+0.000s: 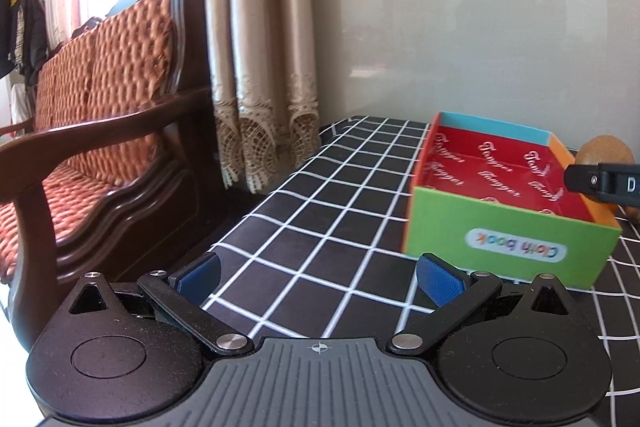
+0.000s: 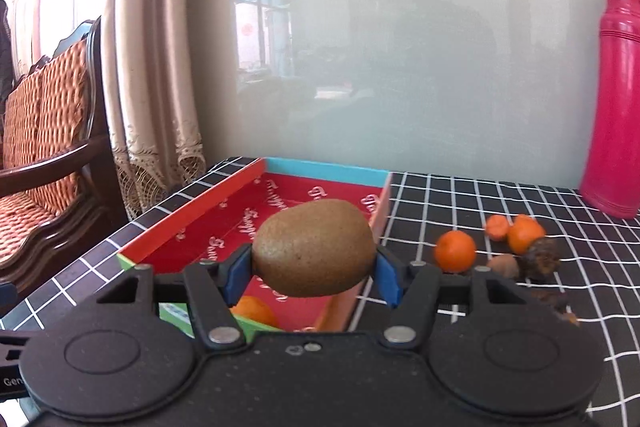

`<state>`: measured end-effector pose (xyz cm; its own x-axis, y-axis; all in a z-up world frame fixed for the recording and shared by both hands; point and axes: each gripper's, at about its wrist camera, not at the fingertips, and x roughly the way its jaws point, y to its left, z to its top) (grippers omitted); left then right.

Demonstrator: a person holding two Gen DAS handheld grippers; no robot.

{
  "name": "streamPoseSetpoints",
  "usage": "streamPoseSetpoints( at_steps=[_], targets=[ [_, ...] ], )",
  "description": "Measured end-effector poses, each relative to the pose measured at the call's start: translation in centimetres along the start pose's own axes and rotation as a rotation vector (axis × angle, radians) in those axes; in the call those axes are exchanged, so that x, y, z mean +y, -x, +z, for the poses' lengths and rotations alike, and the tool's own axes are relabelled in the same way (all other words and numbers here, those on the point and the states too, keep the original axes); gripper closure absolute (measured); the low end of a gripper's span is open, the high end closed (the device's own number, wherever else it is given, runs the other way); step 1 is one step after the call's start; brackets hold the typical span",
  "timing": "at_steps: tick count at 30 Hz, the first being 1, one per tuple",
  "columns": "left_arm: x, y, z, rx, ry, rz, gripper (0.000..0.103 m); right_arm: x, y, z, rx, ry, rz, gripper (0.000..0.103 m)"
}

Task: Organize fruits
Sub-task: 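Carry the kiwi with the right tool into the red box and release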

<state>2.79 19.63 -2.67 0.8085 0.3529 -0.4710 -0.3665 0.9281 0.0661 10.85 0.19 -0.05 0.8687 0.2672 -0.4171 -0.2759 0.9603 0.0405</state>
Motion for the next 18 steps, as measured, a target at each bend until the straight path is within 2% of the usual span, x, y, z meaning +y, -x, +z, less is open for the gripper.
streamPoseSetpoints(
  at_steps=[4, 9, 18],
  targets=[
    [0.5, -0.1, -0.1, 0.002, 0.018, 0.0, 0.0, 0.7, -1.2, -0.2, 0.03, 0.025, -0.009, 0.041],
    [-0.1, 0.1, 0.1, -0.006, 0.011, -0.014, 0.0, 0.9, -0.7, -0.5, 0.006, 0.045, -0.032, 0.039],
    [-1.4, 0.7, 0.6, -0.025, 0.015, -0.042, 0.0, -1.8, 0.8, -0.2, -0.001, 0.048, -0.081, 0.037]
  ],
)
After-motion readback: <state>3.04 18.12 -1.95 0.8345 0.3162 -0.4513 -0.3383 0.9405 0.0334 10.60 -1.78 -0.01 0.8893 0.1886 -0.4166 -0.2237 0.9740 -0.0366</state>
